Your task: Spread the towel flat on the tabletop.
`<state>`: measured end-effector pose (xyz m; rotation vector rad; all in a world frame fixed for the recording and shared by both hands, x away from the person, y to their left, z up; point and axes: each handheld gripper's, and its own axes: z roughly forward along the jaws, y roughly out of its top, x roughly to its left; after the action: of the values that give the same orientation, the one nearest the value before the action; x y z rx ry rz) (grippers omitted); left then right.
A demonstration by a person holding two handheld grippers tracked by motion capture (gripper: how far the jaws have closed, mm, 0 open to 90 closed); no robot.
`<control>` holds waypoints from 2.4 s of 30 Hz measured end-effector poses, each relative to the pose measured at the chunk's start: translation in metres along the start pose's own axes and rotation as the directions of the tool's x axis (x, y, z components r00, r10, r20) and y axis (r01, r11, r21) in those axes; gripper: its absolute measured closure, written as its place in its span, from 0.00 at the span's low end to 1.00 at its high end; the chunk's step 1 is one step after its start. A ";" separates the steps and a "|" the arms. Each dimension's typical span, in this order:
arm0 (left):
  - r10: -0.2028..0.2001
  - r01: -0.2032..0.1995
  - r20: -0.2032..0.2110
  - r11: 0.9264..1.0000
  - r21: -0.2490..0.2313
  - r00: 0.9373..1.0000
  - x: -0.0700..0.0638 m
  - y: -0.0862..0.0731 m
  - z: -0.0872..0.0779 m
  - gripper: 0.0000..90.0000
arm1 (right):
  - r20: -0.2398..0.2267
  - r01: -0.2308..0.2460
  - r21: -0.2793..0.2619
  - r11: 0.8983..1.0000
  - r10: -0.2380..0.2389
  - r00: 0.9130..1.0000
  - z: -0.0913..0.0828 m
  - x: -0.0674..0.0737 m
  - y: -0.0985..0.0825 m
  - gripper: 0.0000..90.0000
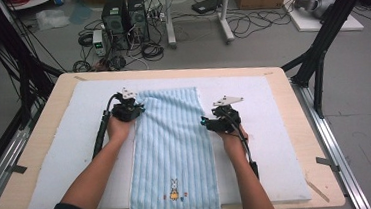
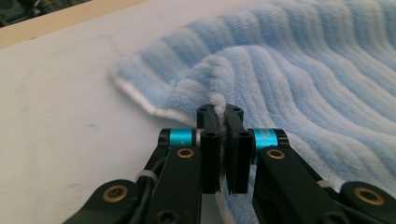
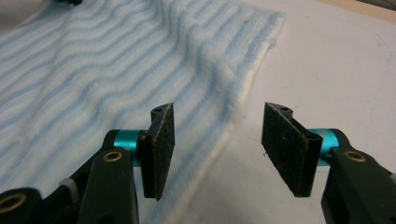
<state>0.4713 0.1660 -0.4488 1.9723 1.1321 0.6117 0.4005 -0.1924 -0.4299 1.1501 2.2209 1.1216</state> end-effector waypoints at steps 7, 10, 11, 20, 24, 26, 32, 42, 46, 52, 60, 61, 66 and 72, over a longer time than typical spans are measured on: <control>-0.093 0.096 0.048 0.994 -0.052 0.995 0.011 0.000 -0.011 0.59 | -0.050 0.035 0.041 0.999 -0.033 0.998 0.014 0.016 0.001 0.52; -0.094 0.099 0.067 0.993 -0.070 0.993 0.011 -0.002 -0.017 0.59 | -0.067 0.023 0.075 0.997 -0.018 0.998 0.023 0.020 -0.002 0.60; -0.091 0.096 0.071 0.993 -0.070 0.993 0.011 -0.003 -0.019 0.59 | -0.071 0.029 0.085 0.996 -0.023 0.997 0.026 0.021 -0.003 0.65; -0.111 0.117 0.114 0.992 -0.048 0.987 0.009 -0.007 -0.024 0.57 | 0.172 -0.006 0.032 0.999 0.000 0.985 0.023 0.004 -0.001 0.95; -0.101 0.107 0.179 0.994 -0.024 0.979 -0.002 -0.004 -0.028 0.58 | 0.210 -0.074 0.041 0.996 0.064 0.976 0.020 -0.009 -0.006 0.77; -0.082 0.089 0.209 0.996 -0.028 0.975 -0.011 -0.004 -0.030 0.56 | 0.176 -0.091 0.030 0.995 0.085 0.981 0.017 -0.012 -0.008 0.69; -0.049 0.044 0.244 0.999 0.028 0.969 -0.034 -0.015 -0.024 0.49 | 0.114 -0.058 -0.035 0.998 0.061 0.992 -0.002 -0.003 -0.007 0.61; 0.053 -0.054 0.055 0.998 0.016 0.997 -0.033 -0.004 -0.010 0.97 | -0.077 0.010 -0.004 1.000 -0.010 0.997 -0.014 0.031 -0.021 0.57; -0.005 0.005 0.020 1.000 -0.013 1.000 -0.020 -0.003 -0.004 0.92 | -0.197 0.061 0.000 0.998 -0.059 0.978 -0.012 0.049 -0.022 0.57; -0.083 0.085 0.080 0.996 -0.021 0.993 -0.011 -0.003 -0.014 0.66 | -0.310 0.147 0.030 0.989 -0.131 0.942 -0.002 0.074 -0.026 0.72; -0.071 0.081 0.132 0.994 -0.073 0.989 -0.016 -0.007 -0.050 0.62 | -0.392 0.188 0.058 0.980 -0.151 0.907 -0.003 0.081 -0.028 0.96; -0.073 0.084 0.143 0.994 -0.075 0.987 -0.018 -0.009 -0.054 0.61 | -0.413 0.192 0.063 0.979 -0.149 0.899 -0.004 0.082 -0.029 0.96; -0.037 0.051 0.173 0.996 -0.079 0.984 -0.030 -0.025 -0.078 0.61 | -0.469 0.198 0.053 0.979 -0.150 0.870 -0.013 0.087 -0.035 0.76; -0.026 0.041 0.215 0.997 -0.070 0.976 -0.045 -0.048 -0.097 0.59 | -0.237 0.066 -0.038 0.997 -0.073 0.969 -0.043 0.061 -0.040 0.64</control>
<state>0.3567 0.1787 -0.4315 1.9009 0.9940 0.4057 0.3171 -0.1769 -0.4356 0.9604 2.3933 1.3184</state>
